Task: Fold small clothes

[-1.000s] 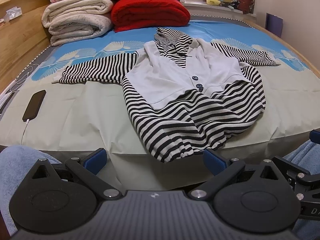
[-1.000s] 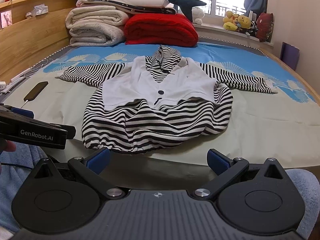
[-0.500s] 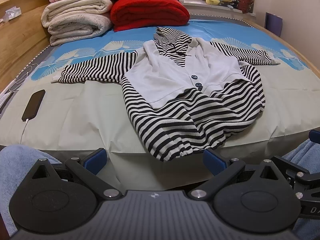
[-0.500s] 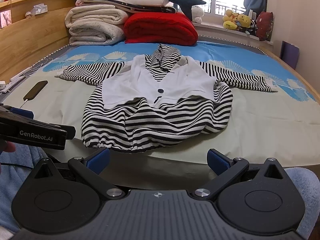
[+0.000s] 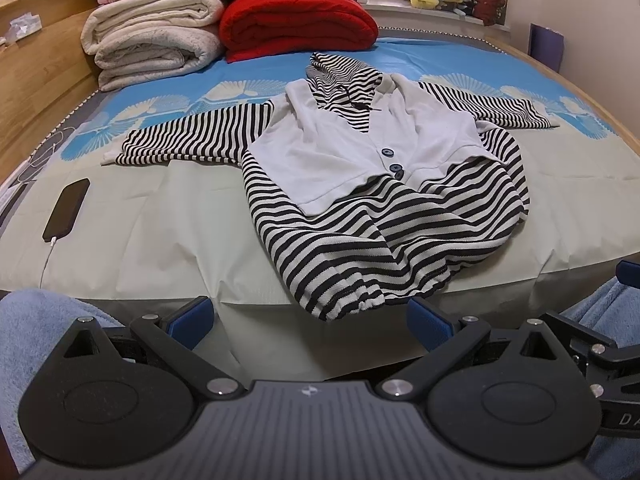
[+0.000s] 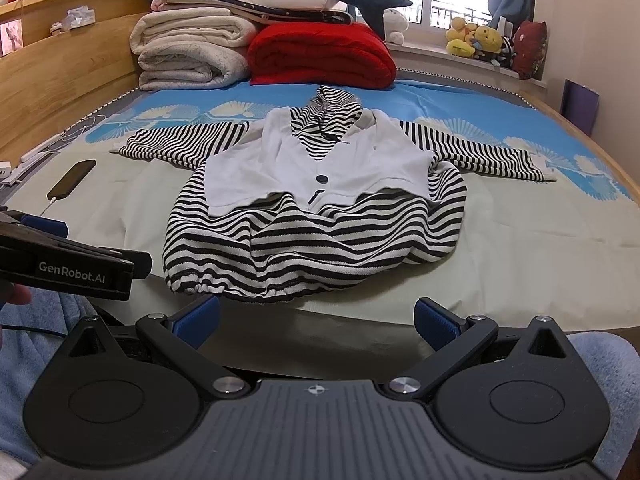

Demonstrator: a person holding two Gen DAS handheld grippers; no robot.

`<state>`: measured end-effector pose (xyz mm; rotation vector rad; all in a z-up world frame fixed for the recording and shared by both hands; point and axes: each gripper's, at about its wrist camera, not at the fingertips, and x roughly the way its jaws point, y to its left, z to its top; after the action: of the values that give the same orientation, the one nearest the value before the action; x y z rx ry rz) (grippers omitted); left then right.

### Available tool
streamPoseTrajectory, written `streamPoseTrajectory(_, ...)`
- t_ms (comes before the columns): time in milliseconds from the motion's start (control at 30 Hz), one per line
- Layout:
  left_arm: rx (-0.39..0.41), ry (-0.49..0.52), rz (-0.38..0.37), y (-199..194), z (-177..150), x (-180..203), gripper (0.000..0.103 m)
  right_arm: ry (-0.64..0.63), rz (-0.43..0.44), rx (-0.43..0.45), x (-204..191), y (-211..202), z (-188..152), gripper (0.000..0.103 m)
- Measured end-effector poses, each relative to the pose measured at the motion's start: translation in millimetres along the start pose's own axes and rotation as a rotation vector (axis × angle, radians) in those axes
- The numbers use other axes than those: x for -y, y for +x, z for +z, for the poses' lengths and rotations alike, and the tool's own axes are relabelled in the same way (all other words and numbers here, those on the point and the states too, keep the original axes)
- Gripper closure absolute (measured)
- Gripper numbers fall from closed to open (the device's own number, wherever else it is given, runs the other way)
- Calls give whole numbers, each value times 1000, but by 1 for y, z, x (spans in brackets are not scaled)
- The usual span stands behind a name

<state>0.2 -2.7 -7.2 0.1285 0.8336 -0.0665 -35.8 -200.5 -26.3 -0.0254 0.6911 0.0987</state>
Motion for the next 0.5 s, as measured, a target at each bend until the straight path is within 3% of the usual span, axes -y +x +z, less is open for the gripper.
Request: streamPoseTrajectory(500,-4,3,-5,0,0,0,1,0,0,-1,0,0,0,1)
